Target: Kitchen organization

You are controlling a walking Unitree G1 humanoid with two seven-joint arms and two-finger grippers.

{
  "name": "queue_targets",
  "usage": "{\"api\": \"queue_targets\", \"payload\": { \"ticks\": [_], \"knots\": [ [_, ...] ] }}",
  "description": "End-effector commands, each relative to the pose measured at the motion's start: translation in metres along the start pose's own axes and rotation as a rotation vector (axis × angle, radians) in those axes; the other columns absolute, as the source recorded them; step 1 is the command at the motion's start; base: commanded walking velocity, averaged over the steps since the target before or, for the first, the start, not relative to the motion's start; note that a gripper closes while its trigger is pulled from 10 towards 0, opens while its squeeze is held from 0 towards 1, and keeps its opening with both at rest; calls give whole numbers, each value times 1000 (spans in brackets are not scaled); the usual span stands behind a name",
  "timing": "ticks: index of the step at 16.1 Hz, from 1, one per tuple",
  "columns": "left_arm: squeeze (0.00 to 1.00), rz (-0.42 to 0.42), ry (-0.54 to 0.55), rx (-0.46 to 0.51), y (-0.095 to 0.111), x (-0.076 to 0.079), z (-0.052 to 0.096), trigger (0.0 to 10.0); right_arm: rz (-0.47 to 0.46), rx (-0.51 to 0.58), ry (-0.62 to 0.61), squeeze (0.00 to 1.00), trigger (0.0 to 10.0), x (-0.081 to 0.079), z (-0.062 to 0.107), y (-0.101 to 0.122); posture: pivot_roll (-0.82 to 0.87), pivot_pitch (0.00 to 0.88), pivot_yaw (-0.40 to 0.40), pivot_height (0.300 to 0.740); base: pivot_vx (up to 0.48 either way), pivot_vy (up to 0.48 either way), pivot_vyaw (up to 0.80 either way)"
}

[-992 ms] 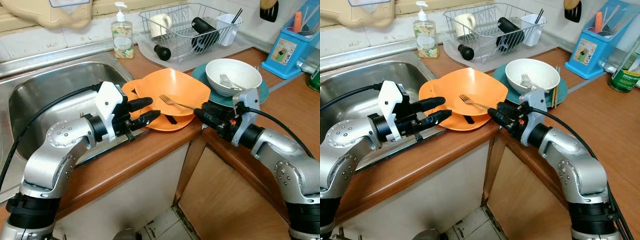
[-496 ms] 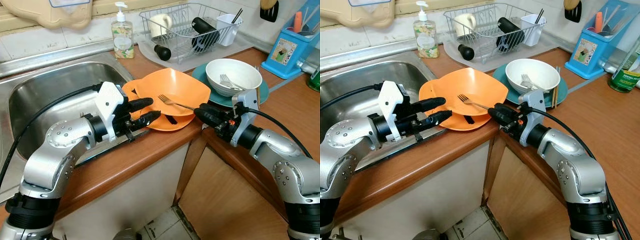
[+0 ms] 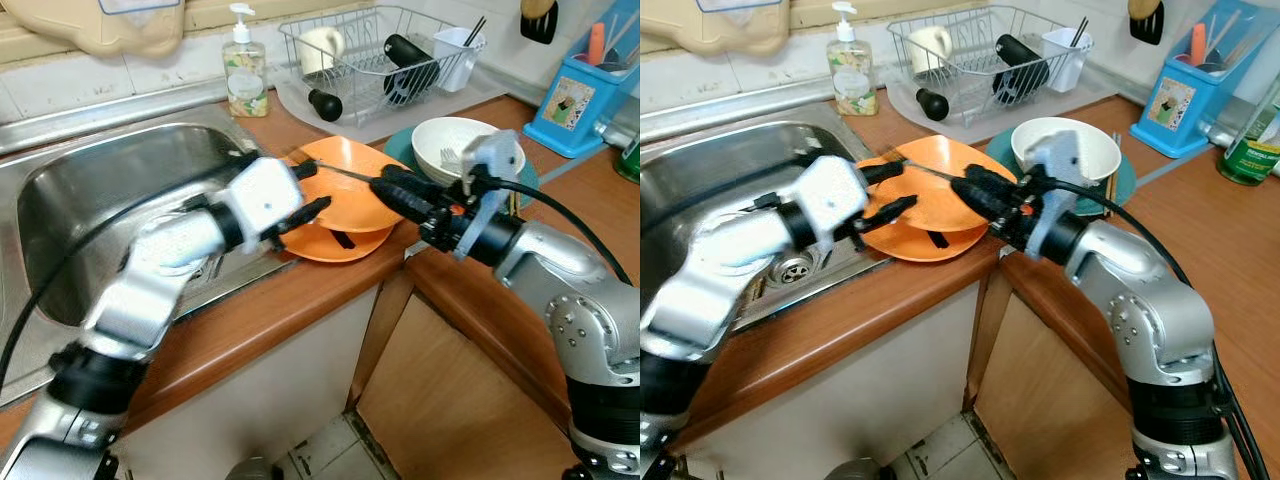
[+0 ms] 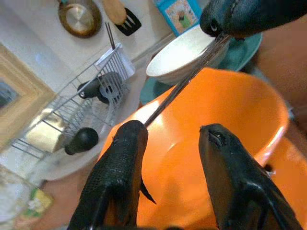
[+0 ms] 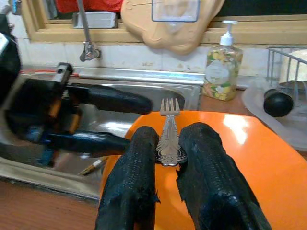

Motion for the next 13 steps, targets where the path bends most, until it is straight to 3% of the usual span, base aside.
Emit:
{"api": "queue_targets", "payload": {
  "ticks": [1, 2, 13],
  "knots": [
    [0, -71, 24, 14, 5, -4, -5, 4353, 17, 16, 42, 0, 0, -7, -3, 10, 21, 0, 4, 740, 0, 0, 0],
    [0, -104, 42, 29, 6, -7, -9, 78, 18, 16, 56, 0, 0, -10, -4, 12, 18, 0, 5, 740, 0, 0, 0],
    [0, -296, 27, -25, -10, -9, -12, 0, 1, 32, 77, 0, 0, -17, -8, 20, 23, 0, 3, 740, 0, 0, 0]
  ]
}}
Point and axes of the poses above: a point about 5 cm out from each wrist's last joint towards the gripper, its own z axis pointing back from the gripper into the wrist, its own y axis along the axis of the wrist's last joint, x = y × z, the point moved 4 cm from there along -z, pointing out of the wrist towards the gripper, and after that the axes turned 11 degrees about z, right-handed, at the moved point
